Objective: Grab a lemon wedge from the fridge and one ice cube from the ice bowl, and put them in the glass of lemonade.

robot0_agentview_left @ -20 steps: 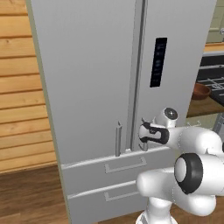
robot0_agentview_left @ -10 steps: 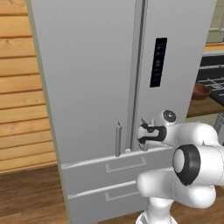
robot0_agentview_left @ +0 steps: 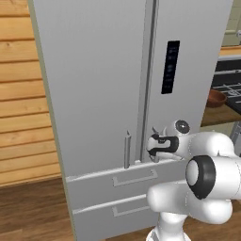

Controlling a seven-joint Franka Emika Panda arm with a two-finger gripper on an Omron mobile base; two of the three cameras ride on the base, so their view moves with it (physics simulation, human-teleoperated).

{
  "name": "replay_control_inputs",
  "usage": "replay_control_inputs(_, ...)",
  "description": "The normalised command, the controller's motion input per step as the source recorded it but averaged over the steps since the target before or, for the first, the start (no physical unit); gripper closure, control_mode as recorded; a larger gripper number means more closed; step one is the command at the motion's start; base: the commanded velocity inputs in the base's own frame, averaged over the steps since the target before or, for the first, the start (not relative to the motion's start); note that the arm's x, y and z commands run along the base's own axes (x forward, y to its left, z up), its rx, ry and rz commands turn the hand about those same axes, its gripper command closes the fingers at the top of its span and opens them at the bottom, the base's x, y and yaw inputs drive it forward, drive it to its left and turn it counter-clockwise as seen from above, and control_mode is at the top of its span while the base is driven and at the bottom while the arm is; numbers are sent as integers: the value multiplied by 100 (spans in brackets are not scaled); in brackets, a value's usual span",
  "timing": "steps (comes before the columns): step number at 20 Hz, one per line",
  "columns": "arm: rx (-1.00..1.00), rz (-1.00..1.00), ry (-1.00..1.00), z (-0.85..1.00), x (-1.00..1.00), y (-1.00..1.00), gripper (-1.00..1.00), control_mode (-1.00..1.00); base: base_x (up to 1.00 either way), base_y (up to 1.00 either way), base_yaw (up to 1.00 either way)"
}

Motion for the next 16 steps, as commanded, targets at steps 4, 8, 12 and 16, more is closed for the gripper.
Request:
replay_control_inputs(4,-2,0,0,0,10,0,100,-100,0,0,0)
replay_control_inputs(8,-4,-1,-1,0,13,-18,100,-100,0,0,0)
replay_control_inputs(12,0,-7,-6,0,-1,-64,100,-100,0,0,0)
replay_control_inputs(16,0,-9,-3,14,-14,-76,100,-100,0,0,0)
